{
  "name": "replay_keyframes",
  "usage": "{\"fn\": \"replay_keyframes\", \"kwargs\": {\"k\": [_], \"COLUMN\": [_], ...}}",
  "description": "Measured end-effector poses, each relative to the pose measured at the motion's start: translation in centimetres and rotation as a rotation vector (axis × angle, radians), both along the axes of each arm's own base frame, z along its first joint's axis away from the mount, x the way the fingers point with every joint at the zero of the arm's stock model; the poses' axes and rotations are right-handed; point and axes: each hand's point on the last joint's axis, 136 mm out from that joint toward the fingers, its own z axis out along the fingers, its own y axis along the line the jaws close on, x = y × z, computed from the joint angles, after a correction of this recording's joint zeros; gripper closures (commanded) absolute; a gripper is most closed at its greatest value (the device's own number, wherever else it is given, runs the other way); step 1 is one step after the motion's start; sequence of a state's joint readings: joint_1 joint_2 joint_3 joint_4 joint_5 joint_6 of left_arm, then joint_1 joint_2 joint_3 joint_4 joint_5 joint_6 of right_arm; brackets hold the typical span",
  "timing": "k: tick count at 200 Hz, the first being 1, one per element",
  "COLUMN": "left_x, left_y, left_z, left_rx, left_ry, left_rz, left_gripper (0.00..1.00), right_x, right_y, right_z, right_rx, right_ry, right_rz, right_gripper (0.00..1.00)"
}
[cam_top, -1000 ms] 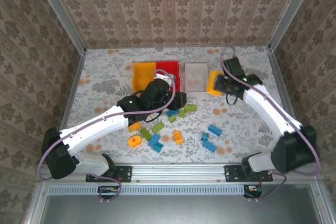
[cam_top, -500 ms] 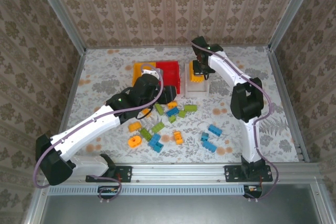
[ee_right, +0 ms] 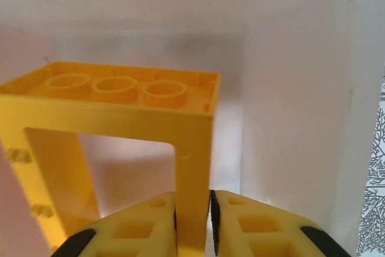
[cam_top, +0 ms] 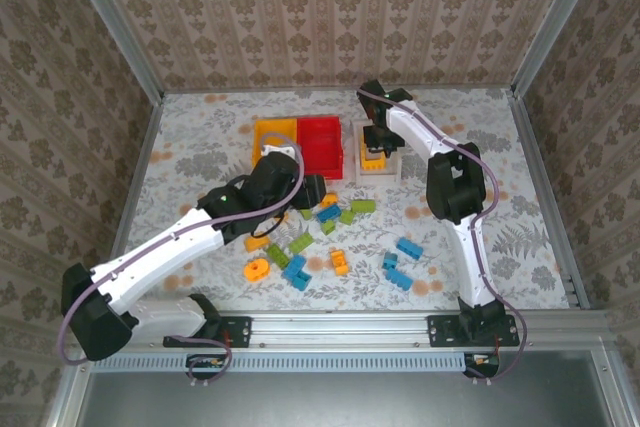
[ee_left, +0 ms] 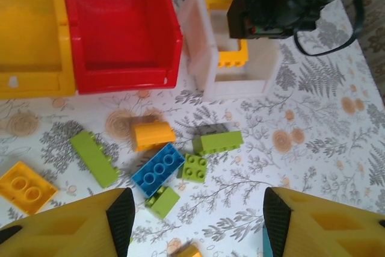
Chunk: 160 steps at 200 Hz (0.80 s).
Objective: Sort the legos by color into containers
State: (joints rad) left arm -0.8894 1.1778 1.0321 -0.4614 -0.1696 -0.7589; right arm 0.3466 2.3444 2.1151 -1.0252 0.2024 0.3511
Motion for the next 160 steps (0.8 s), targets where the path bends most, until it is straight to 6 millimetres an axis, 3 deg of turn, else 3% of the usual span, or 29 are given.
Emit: {"fn": "replay_keyframes", "kwargs": {"k": [53, 103, 129, 160], "left_x": [-0.8, -0.5, 0.8, 1.8], "left_y": [2.5, 3.8, 4.2, 4.4], "left_z": [-1.3, -3.8, -7.0, -11.8], "left_rx": [0.059, 0.11, 0.15, 0.194], "left_ry": [0.039, 0.118, 0.217, 0.364], "left_rz": [0.068, 0.138, 0.204, 0.281], "left_gripper": [0.4, 0.47, 0.52, 0.49], "right_x": [0.2, -1.0, -3.9, -10.3], "right_y": [0.4, 0.8, 1.1, 2.2], "right_z": [1.1, 7.9, 11.8, 14.9], "right_rx": [0.027, 0.094, 0.146, 0.295], "right_ry": [-0.023, -0.149, -0.246, -0.361], "right_rz": [-0.016, -0.026, 0.0, 0.092], "right_gripper": [0.63, 0.65, 0.64, 0.56]}}
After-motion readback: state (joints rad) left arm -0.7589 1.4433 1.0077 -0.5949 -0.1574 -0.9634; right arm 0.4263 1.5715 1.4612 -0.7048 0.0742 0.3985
